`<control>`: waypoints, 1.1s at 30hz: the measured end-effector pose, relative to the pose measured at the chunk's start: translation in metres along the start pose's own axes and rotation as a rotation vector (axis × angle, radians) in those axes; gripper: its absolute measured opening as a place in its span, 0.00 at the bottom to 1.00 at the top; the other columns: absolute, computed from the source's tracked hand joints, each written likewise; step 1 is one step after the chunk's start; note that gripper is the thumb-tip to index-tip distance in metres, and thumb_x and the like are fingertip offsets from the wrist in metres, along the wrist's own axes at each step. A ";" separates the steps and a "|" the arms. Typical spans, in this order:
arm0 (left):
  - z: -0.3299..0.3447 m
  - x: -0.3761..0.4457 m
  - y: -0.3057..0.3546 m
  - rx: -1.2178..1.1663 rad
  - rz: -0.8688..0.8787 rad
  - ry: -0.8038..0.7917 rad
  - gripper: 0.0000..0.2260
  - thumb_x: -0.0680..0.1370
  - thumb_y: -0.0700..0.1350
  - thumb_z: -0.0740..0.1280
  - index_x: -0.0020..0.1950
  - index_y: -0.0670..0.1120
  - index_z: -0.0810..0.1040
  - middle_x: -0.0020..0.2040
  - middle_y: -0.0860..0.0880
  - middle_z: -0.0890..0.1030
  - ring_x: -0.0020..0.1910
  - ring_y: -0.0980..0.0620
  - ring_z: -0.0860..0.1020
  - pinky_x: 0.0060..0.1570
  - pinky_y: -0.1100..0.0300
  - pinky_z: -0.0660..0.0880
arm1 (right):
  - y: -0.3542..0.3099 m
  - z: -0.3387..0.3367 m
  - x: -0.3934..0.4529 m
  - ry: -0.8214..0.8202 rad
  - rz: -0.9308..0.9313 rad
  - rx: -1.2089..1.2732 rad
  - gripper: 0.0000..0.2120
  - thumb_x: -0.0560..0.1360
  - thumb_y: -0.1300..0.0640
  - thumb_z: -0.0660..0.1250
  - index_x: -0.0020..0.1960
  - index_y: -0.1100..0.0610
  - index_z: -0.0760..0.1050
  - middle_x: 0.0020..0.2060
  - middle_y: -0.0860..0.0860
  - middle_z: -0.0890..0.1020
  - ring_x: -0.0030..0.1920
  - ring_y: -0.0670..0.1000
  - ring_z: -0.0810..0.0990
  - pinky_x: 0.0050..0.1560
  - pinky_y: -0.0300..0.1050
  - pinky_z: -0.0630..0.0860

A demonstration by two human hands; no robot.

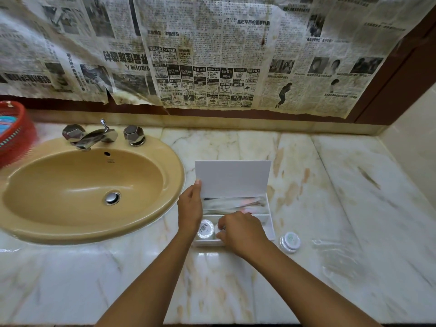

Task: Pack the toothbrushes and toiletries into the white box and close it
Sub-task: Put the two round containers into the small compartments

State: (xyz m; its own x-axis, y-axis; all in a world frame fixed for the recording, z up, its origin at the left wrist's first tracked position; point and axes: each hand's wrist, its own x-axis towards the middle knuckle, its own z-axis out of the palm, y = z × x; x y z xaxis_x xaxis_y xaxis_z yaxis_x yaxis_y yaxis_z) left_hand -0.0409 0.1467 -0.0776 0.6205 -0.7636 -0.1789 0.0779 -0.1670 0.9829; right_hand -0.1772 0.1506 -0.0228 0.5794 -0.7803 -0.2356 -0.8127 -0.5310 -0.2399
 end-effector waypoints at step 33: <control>0.001 0.004 -0.006 0.000 -0.008 0.004 0.19 0.83 0.53 0.59 0.44 0.42 0.81 0.44 0.42 0.84 0.43 0.48 0.80 0.48 0.48 0.77 | -0.007 -0.002 0.011 -0.029 -0.010 -0.192 0.11 0.72 0.71 0.62 0.51 0.61 0.78 0.49 0.59 0.82 0.50 0.60 0.80 0.42 0.46 0.67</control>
State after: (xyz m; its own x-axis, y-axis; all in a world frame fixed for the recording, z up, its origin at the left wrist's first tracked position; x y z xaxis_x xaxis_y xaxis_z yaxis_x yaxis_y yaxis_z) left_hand -0.0395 0.1443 -0.0842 0.6231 -0.7595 -0.1870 0.0828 -0.1736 0.9813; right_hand -0.1654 0.1443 -0.0217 0.5867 -0.7664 -0.2616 -0.8022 -0.5941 -0.0585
